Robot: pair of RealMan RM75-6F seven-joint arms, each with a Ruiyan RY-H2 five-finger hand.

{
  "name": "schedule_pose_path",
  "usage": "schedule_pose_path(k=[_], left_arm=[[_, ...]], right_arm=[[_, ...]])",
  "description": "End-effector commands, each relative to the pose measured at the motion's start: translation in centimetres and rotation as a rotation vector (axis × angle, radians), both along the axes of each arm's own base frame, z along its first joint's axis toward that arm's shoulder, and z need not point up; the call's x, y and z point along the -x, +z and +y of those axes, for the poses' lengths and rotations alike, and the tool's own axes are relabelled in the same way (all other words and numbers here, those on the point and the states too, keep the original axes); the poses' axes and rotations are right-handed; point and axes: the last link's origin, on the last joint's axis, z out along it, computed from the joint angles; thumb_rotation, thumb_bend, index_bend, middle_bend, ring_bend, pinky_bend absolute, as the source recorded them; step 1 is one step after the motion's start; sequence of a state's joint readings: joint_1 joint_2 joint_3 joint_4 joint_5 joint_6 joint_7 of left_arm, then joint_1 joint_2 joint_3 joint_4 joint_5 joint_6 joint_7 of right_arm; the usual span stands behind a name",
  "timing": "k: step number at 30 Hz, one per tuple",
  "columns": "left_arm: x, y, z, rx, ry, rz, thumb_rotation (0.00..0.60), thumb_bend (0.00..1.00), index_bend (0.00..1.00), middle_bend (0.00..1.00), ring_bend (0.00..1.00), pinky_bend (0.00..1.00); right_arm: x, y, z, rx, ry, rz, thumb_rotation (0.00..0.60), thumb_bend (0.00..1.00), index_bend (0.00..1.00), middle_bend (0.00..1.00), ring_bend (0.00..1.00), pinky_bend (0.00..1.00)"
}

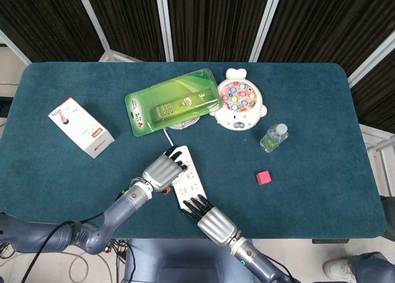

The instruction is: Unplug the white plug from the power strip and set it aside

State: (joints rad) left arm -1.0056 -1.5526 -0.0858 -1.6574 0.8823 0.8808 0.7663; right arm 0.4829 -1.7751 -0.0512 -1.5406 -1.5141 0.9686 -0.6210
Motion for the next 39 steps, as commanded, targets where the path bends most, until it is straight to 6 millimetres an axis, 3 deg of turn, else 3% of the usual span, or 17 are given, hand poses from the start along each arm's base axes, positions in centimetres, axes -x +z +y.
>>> schedule_pose_path(k=[1,24,39], left_arm=[[0.0,-0.3,0.0,-0.001,0.01,-0.008,0.6,0.15,0.36,0.38,0.09,0.04],[0.2,-1.7,-0.2,-0.002,0.025,-0.002,0.6,0.23,0.4,0.47,0.11,0.05],[0.3,-1.9,-0.2,-0.015,0.023,-0.021,0.6,0.32,0.57,0.64,0.18,0.06]], right_arm=[[0.0,0.0,0.0,-0.001,-0.002,0.0,0.6,0.76,0.03,0.06,0.04,0.09],[0.5,-0.1,-0.2,0.003,-0.012,0.004,0.6,0.75,0.04,0.06,0.05,0.09],[0.8,-0.2,-0.2,0.001,-0.02,0.009,0.6,0.75,0.04,0.06,0.05,0.09]])
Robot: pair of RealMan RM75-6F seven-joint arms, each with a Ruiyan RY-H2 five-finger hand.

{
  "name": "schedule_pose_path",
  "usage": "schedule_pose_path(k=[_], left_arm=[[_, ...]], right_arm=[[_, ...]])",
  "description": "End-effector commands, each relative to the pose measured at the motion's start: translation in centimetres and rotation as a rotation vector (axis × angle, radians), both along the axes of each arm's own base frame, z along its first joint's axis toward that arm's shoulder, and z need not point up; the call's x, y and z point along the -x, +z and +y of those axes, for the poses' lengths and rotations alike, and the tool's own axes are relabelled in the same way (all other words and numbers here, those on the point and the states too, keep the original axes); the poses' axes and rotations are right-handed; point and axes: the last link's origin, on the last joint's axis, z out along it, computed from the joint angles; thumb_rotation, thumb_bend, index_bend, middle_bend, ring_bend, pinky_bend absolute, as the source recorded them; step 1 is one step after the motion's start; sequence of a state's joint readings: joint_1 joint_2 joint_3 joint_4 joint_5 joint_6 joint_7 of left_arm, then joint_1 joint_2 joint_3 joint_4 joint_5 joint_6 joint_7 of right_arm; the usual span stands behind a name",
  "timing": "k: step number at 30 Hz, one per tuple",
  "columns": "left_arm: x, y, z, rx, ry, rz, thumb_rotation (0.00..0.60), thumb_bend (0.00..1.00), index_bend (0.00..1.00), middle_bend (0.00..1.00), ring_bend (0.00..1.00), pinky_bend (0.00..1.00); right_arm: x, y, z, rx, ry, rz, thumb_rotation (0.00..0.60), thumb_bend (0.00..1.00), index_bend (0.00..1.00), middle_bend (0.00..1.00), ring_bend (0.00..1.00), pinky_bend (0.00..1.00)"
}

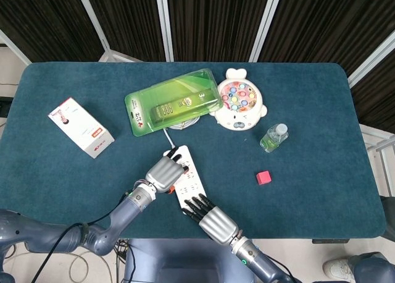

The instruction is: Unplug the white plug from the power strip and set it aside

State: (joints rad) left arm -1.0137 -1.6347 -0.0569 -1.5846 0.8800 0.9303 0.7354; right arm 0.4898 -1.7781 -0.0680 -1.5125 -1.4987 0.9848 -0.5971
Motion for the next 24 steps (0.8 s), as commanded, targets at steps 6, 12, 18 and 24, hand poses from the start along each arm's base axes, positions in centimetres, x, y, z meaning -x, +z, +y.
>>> schedule_pose_path(k=[6,12,18,24], left_arm=[[0.0,0.0,0.0,-0.001,0.001,-0.009,0.6,0.32,0.61,0.68,0.2,0.07],[-0.3,0.0,-0.1,-0.007,-0.003,-0.028,0.6,0.34,0.64,0.69,0.21,0.07],[-0.8,0.1,0.0,-0.017,-0.002,-0.057,0.6,0.34,0.64,0.7,0.22,0.07],[-1.0,0.0,-0.2,-0.02,-0.006,-0.066,0.6,0.34,0.65,0.71,0.22,0.08]], right_arm=[[0.1,0.0,0.0,0.001,0.0,0.0,0.6,0.75,0.04,0.06,0.05,0.09],[0.2,0.0,0.1,-0.001,0.001,0.005,0.6,0.76,0.04,0.06,0.05,0.08],[0.2,0.0,0.2,-0.004,0.0,0.003,0.6,0.75,0.04,0.06,0.05,0.09],[0.2,-0.1,0.5,-0.011,0.001,0.002,0.6,0.76,0.04,0.06,0.05,0.09]])
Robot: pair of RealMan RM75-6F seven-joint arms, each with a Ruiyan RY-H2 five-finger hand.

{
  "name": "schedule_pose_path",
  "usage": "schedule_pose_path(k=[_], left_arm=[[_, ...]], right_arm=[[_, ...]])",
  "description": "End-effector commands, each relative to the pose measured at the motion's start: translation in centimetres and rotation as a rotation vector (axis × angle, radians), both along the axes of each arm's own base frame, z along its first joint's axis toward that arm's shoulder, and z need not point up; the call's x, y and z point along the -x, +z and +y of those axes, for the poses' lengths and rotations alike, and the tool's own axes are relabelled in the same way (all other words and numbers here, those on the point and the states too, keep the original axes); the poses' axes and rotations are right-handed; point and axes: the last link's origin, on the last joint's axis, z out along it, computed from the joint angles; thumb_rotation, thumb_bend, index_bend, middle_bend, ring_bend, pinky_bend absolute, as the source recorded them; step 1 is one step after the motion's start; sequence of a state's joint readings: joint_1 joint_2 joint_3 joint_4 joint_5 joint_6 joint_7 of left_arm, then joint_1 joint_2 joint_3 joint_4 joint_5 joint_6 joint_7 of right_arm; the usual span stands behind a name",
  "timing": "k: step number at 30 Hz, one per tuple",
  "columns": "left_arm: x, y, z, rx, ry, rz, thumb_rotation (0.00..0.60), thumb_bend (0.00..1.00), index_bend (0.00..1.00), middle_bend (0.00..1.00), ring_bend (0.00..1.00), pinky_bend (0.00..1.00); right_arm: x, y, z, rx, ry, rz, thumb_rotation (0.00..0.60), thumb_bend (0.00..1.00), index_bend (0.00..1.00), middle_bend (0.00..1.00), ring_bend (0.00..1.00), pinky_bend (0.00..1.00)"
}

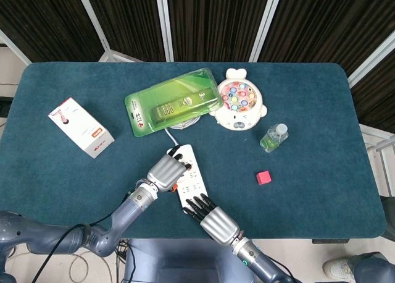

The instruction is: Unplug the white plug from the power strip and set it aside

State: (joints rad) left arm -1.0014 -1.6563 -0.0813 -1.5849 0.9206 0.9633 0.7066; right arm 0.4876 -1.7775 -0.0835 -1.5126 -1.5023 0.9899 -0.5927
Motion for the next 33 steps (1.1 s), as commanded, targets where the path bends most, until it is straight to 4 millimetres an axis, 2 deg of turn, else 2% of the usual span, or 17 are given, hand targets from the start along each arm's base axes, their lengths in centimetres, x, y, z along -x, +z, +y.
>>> schedule_pose_path(k=[1,33], left_arm=[[0.1,0.0,-0.1,0.002,0.001,0.001,0.6,0.34,0.65,0.71,0.22,0.08],[-1.0,1.1,-0.9,0.001,-0.011,-0.053,0.6,0.34,0.67,0.73,0.23,0.08]], right_arm=[[0.0,0.0,0.1,-0.001,0.001,0.0,0.6,0.76,0.04,0.06,0.05,0.09],[-0.3,0.0,0.6,-0.006,0.01,-0.004,0.6,0.75,0.04,0.06,0.05,0.09]])
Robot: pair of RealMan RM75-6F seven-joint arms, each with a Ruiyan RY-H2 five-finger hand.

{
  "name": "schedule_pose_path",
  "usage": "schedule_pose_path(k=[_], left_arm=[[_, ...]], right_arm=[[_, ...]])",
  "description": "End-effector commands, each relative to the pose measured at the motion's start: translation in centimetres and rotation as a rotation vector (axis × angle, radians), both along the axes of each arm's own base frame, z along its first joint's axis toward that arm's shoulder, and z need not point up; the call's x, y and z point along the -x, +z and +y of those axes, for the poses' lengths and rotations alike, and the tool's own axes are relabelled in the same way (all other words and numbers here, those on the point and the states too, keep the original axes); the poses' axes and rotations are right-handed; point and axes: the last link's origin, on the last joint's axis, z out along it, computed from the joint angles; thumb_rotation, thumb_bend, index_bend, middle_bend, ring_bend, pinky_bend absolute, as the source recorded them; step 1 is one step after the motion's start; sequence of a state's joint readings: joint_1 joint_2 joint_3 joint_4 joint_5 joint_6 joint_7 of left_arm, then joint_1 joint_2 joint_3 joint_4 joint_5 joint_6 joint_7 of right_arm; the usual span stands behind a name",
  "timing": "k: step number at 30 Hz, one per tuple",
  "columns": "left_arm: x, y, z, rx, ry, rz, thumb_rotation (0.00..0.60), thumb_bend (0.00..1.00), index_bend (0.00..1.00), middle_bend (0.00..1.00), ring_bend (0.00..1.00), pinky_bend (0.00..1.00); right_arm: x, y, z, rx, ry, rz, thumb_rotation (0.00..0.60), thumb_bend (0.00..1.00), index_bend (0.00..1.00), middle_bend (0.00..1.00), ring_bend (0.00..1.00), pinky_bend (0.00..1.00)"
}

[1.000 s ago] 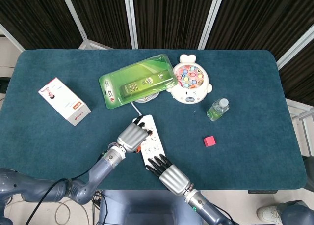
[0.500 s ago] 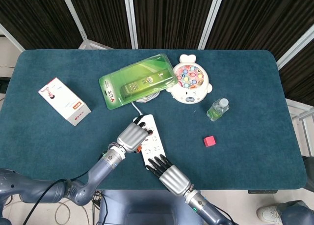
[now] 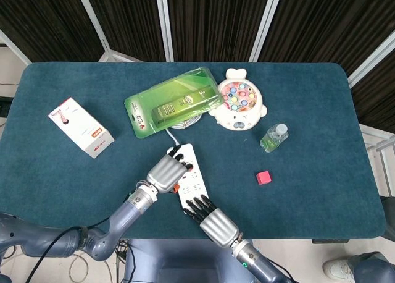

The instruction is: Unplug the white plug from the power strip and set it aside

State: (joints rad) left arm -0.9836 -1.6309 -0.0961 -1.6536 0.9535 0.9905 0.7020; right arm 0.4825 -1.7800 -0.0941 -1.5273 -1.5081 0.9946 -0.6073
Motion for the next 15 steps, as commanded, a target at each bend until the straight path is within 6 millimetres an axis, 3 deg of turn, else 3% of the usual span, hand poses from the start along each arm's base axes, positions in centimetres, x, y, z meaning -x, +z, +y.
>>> schedule_pose_path(k=[1,15], left_arm=[[0.0,0.1,-0.1,-0.001,0.002,-0.001,0.6,0.34,0.67,0.73,0.24,0.09],[1.2,0.6,-0.4,0.0,0.018,0.002,0.6,0.34,0.68,0.74,0.26,0.12]], right_arm=[[0.0,0.0,0.0,0.001,0.0,-0.001,0.6,0.75,0.04,0.06,0.05,0.09],[0.1,-0.1,0.1,-0.001,-0.001,0.005,0.6,0.75,0.04,0.06,0.05,0.09]])
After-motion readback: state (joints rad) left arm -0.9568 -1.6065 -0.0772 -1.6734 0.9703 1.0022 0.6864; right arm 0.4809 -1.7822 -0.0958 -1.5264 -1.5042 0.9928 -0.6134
